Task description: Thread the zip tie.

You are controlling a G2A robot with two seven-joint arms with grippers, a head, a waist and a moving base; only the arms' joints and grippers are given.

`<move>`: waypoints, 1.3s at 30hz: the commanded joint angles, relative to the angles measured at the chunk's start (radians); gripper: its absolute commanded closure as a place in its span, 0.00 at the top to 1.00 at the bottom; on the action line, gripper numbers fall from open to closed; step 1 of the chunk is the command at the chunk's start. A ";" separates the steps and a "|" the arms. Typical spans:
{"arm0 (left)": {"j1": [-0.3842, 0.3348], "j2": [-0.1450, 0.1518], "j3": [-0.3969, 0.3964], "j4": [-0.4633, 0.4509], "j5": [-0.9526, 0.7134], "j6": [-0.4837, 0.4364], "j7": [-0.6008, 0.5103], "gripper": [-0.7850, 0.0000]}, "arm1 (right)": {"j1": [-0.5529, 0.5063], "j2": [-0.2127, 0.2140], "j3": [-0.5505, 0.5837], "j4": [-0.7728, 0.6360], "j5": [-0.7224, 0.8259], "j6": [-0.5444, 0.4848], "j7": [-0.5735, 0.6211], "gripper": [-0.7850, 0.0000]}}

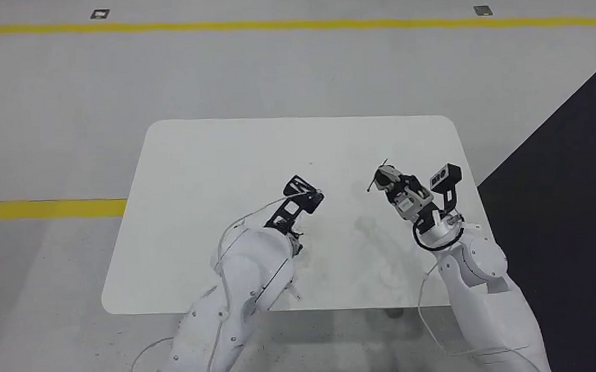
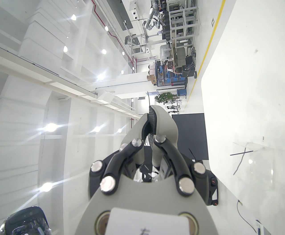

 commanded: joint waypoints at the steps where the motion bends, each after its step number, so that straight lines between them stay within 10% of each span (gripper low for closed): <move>1: 0.005 0.000 0.081 -0.044 0.306 -0.004 -0.009 0.00 | 0.011 -0.007 0.012 0.007 0.075 0.011 -0.110 0.00; 11: 0.001 -0.033 0.263 0.037 0.729 0.024 0.013 0.00 | 0.049 -0.014 -0.034 0.026 0.040 0.080 -0.218 0.00; 26: 0.012 -0.032 0.259 0.051 0.727 -0.008 0.036 0.00 | 0.053 -0.015 -0.036 0.023 0.034 0.069 -0.230 0.00; 31: 0.040 -0.042 0.213 -0.013 0.537 -0.192 0.023 0.00 | 0.023 -0.012 -0.065 -0.023 -0.147 -0.026 -0.239 0.00; 39: -0.017 -0.013 0.163 0.007 -0.064 -0.197 0.028 0.00 | -0.015 -0.001 -0.057 -0.091 -0.318 -0.127 -0.182 0.00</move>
